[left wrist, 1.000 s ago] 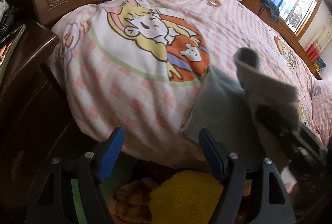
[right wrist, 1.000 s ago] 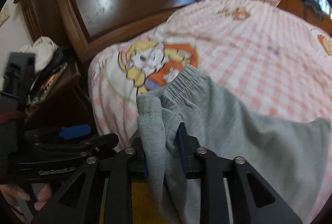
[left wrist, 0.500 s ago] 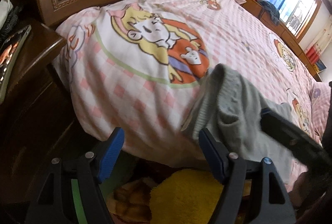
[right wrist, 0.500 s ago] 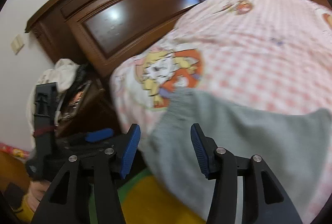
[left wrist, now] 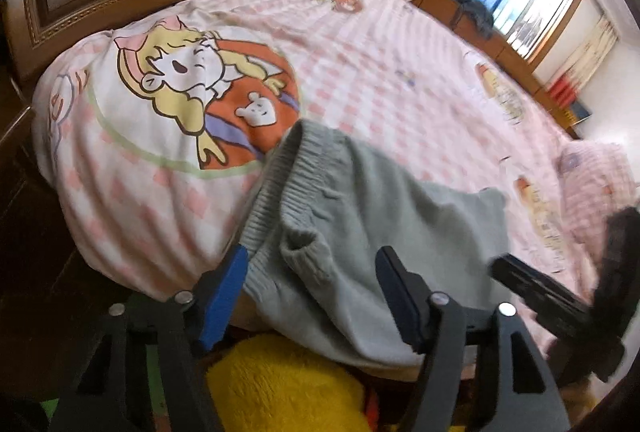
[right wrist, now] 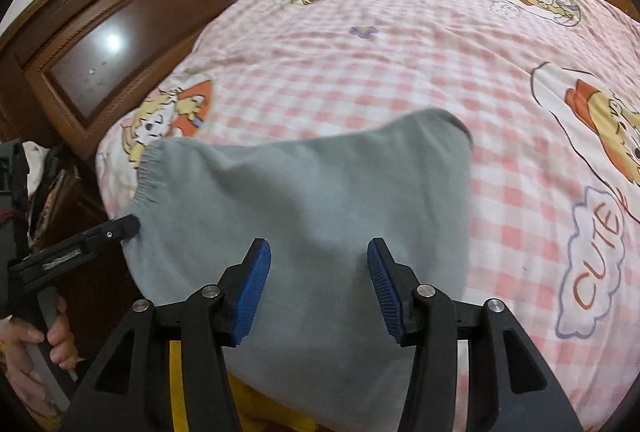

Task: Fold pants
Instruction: 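Lay the waistband corner down and open the right gripper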

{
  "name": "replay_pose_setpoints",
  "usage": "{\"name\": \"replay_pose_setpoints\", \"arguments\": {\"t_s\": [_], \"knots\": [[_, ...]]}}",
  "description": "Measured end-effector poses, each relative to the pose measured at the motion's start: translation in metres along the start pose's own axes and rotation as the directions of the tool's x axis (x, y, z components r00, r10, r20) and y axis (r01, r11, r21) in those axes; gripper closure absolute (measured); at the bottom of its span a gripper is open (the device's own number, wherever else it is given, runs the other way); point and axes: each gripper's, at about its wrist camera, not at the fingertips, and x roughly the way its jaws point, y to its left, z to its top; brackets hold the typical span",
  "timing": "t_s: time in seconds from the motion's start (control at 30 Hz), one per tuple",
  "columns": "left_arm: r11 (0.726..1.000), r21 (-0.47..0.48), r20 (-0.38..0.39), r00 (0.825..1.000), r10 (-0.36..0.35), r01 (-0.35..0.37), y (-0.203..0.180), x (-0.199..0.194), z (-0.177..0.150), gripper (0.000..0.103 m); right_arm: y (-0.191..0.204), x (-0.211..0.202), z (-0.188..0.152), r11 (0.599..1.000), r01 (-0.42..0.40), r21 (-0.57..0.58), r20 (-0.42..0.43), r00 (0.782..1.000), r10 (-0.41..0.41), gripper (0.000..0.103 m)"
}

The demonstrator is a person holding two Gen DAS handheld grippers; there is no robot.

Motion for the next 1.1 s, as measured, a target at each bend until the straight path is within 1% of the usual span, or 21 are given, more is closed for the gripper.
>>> {"name": "replay_pose_setpoints", "arguments": {"t_s": [0.03, 0.07, 0.1, 0.17, 0.27, 0.33, 0.37, 0.4, 0.47, 0.53, 0.6, 0.67, 0.7, 0.77, 0.8, 0.87, 0.9, 0.93, 1.0, 1.03, 1.1], "knots": [[1.000, 0.012, -0.001, 1.000, 0.028, -0.028, 0.000, 0.005, -0.001, 0.053, -0.003, 0.001, -0.002, 1.000, 0.006, 0.002, -0.004, 1.000, -0.006, 0.052], [0.997, 0.025, -0.012, 0.998, 0.067, -0.067, 0.000, 0.010, -0.002, 0.077, -0.006, 0.003, -0.004, 1.000, 0.008, 0.007, -0.011, 1.000, -0.008, 0.052], [0.994, 0.032, -0.031, 0.994, 0.108, -0.107, 0.002, 0.015, -0.004, 0.081, -0.010, 0.007, -0.006, 1.000, 0.007, 0.014, -0.021, 1.000, -0.006, 0.052], [0.994, 0.016, -0.056, 0.992, 0.112, -0.111, 0.011, 0.020, -0.011, 0.082, -0.013, 0.013, -0.008, 1.000, -0.001, 0.023, -0.037, 0.999, 0.002, 0.052], [0.990, 0.029, -0.066, 0.988, 0.142, -0.141, 0.018, 0.021, -0.016, 0.081, -0.013, 0.012, -0.007, 1.000, -0.001, 0.011, -0.036, 0.999, 0.001, 0.052], [0.987, 0.035, -0.067, 0.985, 0.157, -0.155, 0.018, 0.019, -0.017, 0.075, -0.016, 0.006, -0.002, 1.000, -0.020, 0.010, -0.026, 0.999, 0.020, 0.052], [0.986, 0.041, -0.064, 0.984, 0.166, -0.164, 0.018, 0.016, -0.016, 0.069, -0.019, 0.002, 0.002, 1.000, -0.024, 0.014, -0.013, 1.000, 0.025, 0.052], [0.985, 0.042, -0.061, 0.984, 0.167, -0.165, 0.018, 0.012, -0.016, 0.066, -0.024, -0.001, 0.006, 0.999, -0.026, 0.021, 0.002, 1.000, 0.026, 0.052], [0.989, 0.034, -0.036, 0.989, 0.146, -0.145, 0.015, -0.002, -0.011, 0.066, -0.039, -0.007, 0.017, 0.999, -0.017, 0.048, 0.037, 0.999, 0.016, 0.052], [0.989, 0.040, 0.019, 0.990, 0.142, -0.143, 0.008, -0.020, -0.004, 0.065, -0.055, -0.009, 0.029, 0.997, -0.002, 0.083, 0.059, 0.998, -0.003, 0.052], [0.988, 0.060, 0.073, 0.988, 0.137, -0.141, -0.001, -0.034, 0.004, 0.063, -0.075, -0.007, 0.041, 0.992, -0.019, 0.126, 0.085, 0.996, 0.008, 0.052], [0.990, 0.081, 0.100, 0.990, 0.103, -0.111, -0.011, -0.039, 0.011, 0.062, -0.093, 0.003, 0.050, 0.983, -0.054, 0.175, 0.053, 0.998, 0.045, 0.052], [0.991, 0.095, 0.105, 0.991, 0.088, -0.099, -0.017, -0.037, 0.015, 0.062, -0.102, 0.011, 0.052, 0.971, -0.094, 0.220, 0.028, 0.996, 0.090, 0.052], [0.989, 0.115, 0.097, 0.992, 0.084, -0.095, -0.027, -0.025, 0.022, 0.063, -0.114, 0.028, 0.055, 0.942, -0.161, 0.295, -0.010, 0.985, 0.171, 0.052], [0.989, 0.117, 0.083, 0.993, 0.078, -0.087, -0.031, -0.015, 0.025, 0.063, -0.119, 0.039, 0.056, 0.926, -0.191, 0.327, -0.033, 0.977, 0.213, 0.052], [0.992, 0.109, 0.059, 0.997, 0.058, -0.065, -0.034, 0.001, 0.030, 0.064, -0.121, 0.054, 0.058, 0.914, -0.209, 0.349, -0.059, 0.968, 0.245, 0.052], [0.993, 0.105, 0.042, 0.998, 0.055, -0.059, -0.035, 0.009, 0.031, 0.066, -0.120, 0.058, 0.060, 0.905, -0.230, 0.359, -0.050, 0.963, 0.265, 0.052], [0.992, 0.102, 0.027, 0.997, 0.068, -0.070, -0.034, 0.018, 0.032, 0.067, -0.120, 0.059, 0.061, 0.900, -0.241, 0.364, -0.042, 0.961, 0.275, 0.053], [0.991, 0.096, 0.012, 0.995, 0.097, -0.097, -0.033, 0.029, 0.033, 0.068, -0.121, 0.059, 0.064, 0.884, -0.276, 0.378, -0.004, 0.954, 0.300, 0.070], [0.990, 0.088, 0.005, 0.994, 0.110, -0.110, -0.031, 0.034, 0.034, 0.068, -0.124, 0.058, 0.064, 0.872, -0.294, 0.392, 0.019, 0.950, 0.312, 0.075], [0.989, 0.075, -0.001, 0.991, 0.130, -0.130, -0.026, 0.040, 0.035, 0.068, -0.132, 0.055, 0.064, 0.839, -0.336, 0.428, 0.075, 0.938, 0.338, 0.079]]}}
